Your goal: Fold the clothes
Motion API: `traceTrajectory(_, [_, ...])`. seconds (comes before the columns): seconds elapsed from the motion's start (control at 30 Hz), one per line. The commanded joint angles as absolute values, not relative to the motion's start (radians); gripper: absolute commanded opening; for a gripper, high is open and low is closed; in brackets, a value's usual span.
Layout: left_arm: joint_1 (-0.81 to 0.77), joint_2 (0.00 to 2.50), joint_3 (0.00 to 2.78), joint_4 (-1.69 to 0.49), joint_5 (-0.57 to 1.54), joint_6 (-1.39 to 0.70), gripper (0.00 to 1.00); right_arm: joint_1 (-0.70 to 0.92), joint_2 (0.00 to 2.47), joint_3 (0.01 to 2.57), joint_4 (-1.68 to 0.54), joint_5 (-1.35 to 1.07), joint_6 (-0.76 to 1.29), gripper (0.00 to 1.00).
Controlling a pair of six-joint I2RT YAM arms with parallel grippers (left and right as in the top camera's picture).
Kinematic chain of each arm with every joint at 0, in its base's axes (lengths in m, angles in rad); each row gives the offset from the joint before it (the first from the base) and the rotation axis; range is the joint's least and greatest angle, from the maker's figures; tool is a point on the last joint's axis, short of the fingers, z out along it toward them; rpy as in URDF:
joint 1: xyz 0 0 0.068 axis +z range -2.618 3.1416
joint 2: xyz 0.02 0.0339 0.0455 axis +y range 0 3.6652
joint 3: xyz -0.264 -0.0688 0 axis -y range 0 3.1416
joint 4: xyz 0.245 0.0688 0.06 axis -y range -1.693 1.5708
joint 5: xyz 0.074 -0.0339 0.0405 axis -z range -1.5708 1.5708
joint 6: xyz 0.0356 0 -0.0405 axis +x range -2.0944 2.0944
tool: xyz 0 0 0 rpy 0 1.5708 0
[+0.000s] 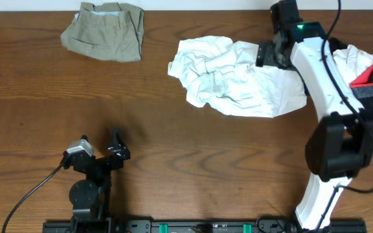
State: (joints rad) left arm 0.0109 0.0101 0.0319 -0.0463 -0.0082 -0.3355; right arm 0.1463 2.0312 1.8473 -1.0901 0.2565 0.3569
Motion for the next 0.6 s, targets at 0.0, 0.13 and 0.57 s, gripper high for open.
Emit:
traceTrajectory(0.0, [0.01, 0.004, 0.004, -0.069, -0.035, -0.318, 0.98, 0.147, 1.925, 1.871, -1.153, 0.257, 0.419, 0.99])
traceTrajectory(0.13, [0.01, 0.004, 0.004, -0.069, -0.035, -0.318, 0.98, 0.153, 1.834, 1.869, -1.285, 0.254, 0.458, 0.99])
traceTrajectory(0.57, [0.01, 0.004, 0.004, -0.069, -0.035, -0.318, 0.98, 0.171, 1.816, 1.572, -1.225, 0.158, 0.264, 0.92])
